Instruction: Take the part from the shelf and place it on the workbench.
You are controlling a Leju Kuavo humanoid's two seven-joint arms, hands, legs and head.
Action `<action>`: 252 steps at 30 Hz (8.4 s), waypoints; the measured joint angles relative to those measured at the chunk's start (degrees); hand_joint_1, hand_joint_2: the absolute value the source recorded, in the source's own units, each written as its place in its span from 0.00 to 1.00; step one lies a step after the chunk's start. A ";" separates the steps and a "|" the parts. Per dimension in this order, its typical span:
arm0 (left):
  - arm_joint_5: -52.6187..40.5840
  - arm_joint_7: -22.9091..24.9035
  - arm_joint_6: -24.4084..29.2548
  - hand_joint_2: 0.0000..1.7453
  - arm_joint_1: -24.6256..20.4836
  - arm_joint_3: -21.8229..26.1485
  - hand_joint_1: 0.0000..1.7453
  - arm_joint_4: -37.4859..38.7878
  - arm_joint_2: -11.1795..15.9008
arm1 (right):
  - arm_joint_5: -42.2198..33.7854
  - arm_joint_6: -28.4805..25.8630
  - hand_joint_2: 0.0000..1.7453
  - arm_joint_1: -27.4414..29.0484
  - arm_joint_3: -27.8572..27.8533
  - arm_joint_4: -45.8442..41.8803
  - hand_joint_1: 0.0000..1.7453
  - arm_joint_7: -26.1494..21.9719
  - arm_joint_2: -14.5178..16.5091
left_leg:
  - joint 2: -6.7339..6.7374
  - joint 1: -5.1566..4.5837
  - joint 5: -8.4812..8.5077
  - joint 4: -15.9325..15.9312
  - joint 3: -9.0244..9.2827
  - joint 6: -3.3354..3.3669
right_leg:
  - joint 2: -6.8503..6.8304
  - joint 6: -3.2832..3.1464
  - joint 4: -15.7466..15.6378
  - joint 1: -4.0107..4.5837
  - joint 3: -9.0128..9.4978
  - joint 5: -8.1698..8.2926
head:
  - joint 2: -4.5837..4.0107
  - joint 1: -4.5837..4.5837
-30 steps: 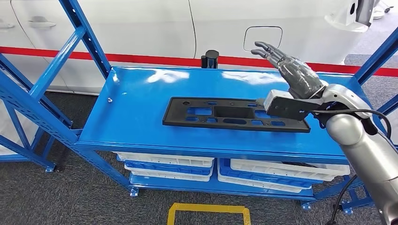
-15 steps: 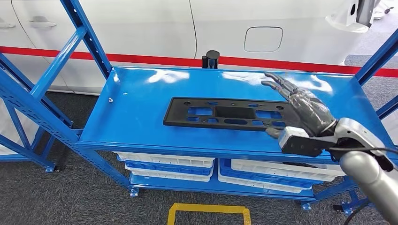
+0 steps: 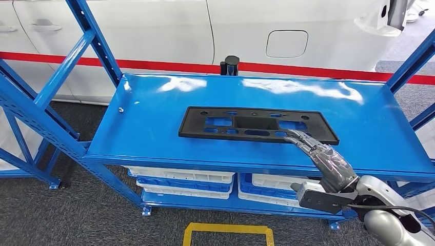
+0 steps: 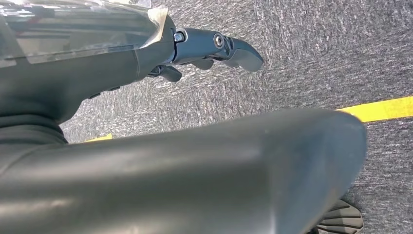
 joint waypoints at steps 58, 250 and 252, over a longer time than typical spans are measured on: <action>0.27 0.08 1.56 0.00 -0.31 -2.28 0.00 0.00 -0.02 | 10.97 -15.21 1.00 -35.49 6.56 62.41 0.00 -11.61 30.15 | 0.03 -0.01 0.10 0.01 0.20 -0.02 | 0.07 -0.01 0.01 -0.01 0.19 0.01 | 0.00 0.01; 7.75 -4.68 0.55 0.00 -3.35 -1.02 0.00 -0.01 -0.84 | 5.55 -31.92 1.00 -15.15 -21.19 15.57 1.00 -16.43 28.39 | 0.05 0.04 -0.60 0.57 0.06 1.09 | 0.15 0.81 0.75 -0.26 0.26 -0.98 | 0.00 0.31; 7.69 -4.47 0.34 0.00 -3.40 -1.00 0.00 -0.01 -0.85 | 5.44 -32.34 1.00 -14.47 -21.73 15.62 1.00 -16.95 28.95 | 0.04 0.07 -0.46 0.52 0.06 1.38 | 0.15 0.80 0.75 -0.20 0.22 -1.01 | 0.00 0.25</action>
